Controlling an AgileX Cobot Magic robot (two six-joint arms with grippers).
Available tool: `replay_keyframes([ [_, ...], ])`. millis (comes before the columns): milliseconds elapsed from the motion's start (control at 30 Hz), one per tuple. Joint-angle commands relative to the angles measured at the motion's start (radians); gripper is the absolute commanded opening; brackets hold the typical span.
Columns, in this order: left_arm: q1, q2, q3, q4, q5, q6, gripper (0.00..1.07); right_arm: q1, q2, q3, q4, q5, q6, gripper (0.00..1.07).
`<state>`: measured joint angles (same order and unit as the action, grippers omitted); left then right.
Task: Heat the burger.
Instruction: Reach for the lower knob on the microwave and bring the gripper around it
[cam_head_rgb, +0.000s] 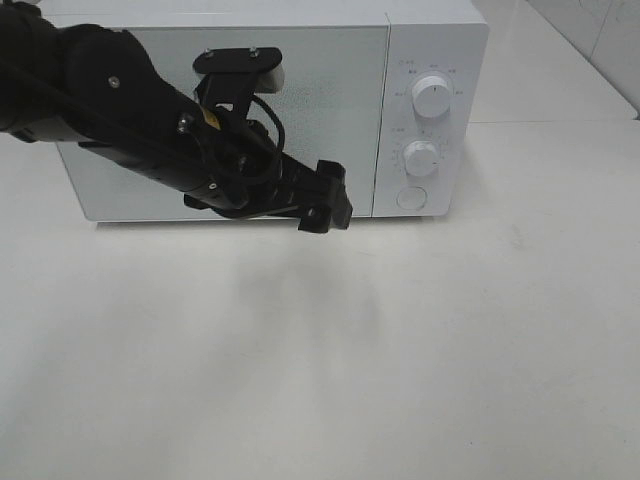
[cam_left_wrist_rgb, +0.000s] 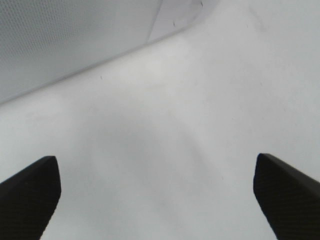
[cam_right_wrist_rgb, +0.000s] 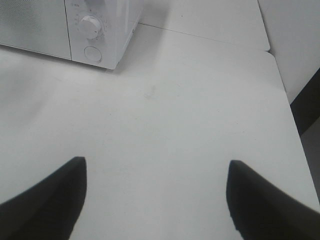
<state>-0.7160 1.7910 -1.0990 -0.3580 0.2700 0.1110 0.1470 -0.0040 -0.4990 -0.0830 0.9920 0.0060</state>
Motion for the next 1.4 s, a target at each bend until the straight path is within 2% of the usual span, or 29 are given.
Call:
replay_keyframes([
  [33, -0.004, -0.037, -0.008, -0.006, 0.115, -0.003, 0.98, -0.005, -0.026, 0.002, 0.001, -0.001, -0.001, 0.75],
  [233, -0.001, -0.12, -0.008, 0.025, 0.407, -0.003, 0.98, -0.005, -0.026, 0.002, 0.001, -0.001, 0.001, 0.75],
  [400, -0.001, -0.166, -0.008, 0.038, 0.514, -0.036, 0.98, -0.005, -0.026, 0.002, 0.001, -0.001, 0.001, 0.75],
  [467, -0.001, -0.197, -0.008, 0.082, 0.577, -0.08, 0.98, -0.005, -0.026, 0.002, 0.001, -0.001, 0.001, 0.75],
  [500, -0.001, -0.197, -0.008, 0.082, 0.577, -0.08, 0.98, -0.005, -0.026, 0.002, 0.001, -0.001, 0.001, 0.75],
  [600, -0.001, -0.25, -0.007, 0.217, 0.667, -0.201, 0.98, -0.005, -0.026, 0.002, 0.001, -0.001, 0.001, 0.75],
  [667, -0.001, -0.262, -0.007, 0.239, 0.677, -0.22, 0.98, -0.005, -0.026, 0.002, 0.001, -0.001, 0.001, 0.75],
  [700, 0.005, -0.283, -0.005, 0.283, 0.693, -0.261, 0.98, -0.005, -0.026, 0.002, 0.001, -0.001, 0.001, 0.75],
  [767, 0.017, -0.293, -0.005, 0.291, 0.704, -0.272, 0.98, -0.005, -0.026, 0.002, 0.001, -0.001, 0.001, 0.75],
  [800, 0.017, -0.293, -0.005, 0.291, 0.704, -0.272, 0.98, -0.005, -0.026, 0.002, 0.001, -0.001, 0.001, 0.75],
  [867, 0.1, -0.33, -0.005, 0.284, 0.751, -0.256, 0.98, -0.005, -0.026, 0.002, 0.001, -0.001, 0.0, 0.75],
  [933, 0.128, -0.343, -0.005, 0.281, 0.763, -0.243, 0.98, -0.005, -0.026, 0.002, 0.001, -0.001, 0.0, 0.75],
  [967, 0.183, -0.369, -0.005, 0.271, 0.78, -0.211, 0.98, -0.005, -0.026, 0.002, 0.001, -0.001, 0.0, 0.75],
  [1000, 0.183, -0.369, -0.005, 0.271, 0.78, -0.211, 0.98, -0.005, -0.026, 0.002, 0.001, -0.001, 0.0, 0.75],
  [1033, 0.216, -0.383, -0.005, 0.266, 0.788, -0.194, 0.98, -0.005, -0.026, 0.002, 0.001, -0.001, 0.0, 0.75],
  [1067, 0.279, -0.408, -0.005, 0.254, 0.805, -0.163, 0.98, -0.005, -0.026, 0.002, 0.001, -0.001, 0.0, 0.75],
  [1133, 0.308, -0.418, -0.005, 0.246, 0.814, -0.15, 0.98, -0.005, -0.026, 0.002, 0.001, -0.001, 0.0, 0.75],
  [1167, 0.385, -0.447, -0.005, 0.225, 0.837, -0.117, 0.98, -0.005, -0.026, 0.002, 0.001, -0.001, 0.0, 0.75],
  [1200, 0.385, -0.447, -0.005, 0.225, 0.837, -0.117, 0.98, -0.005, -0.026, 0.002, 0.001, -0.001, 0.0, 0.75],
  [1267, 0.491, -0.488, -0.002, 0.199, 0.87, -0.064, 0.98, -0.005, -0.026, 0.002, 0.001, -0.001, 0.0, 0.75],
  [1300, 0.491, -0.488, -0.002, 0.199, 0.87, -0.064, 0.98, -0.005, -0.026, 0.002, 0.001, -0.001, 0.0, 0.75],
  [1367, 0.588, -0.533, 0.02, 0.177, 0.891, -0.024, 0.98, -0.005, -0.026, 0.002, 0.001, -0.001, 0.0, 0.75],
  [1400, 0.588, -0.533, 0.02, 0.177, 0.891, -0.024, 0.98, -0.005, -0.026, 0.002, 0.001, -0.001, 0.0, 0.75],
])
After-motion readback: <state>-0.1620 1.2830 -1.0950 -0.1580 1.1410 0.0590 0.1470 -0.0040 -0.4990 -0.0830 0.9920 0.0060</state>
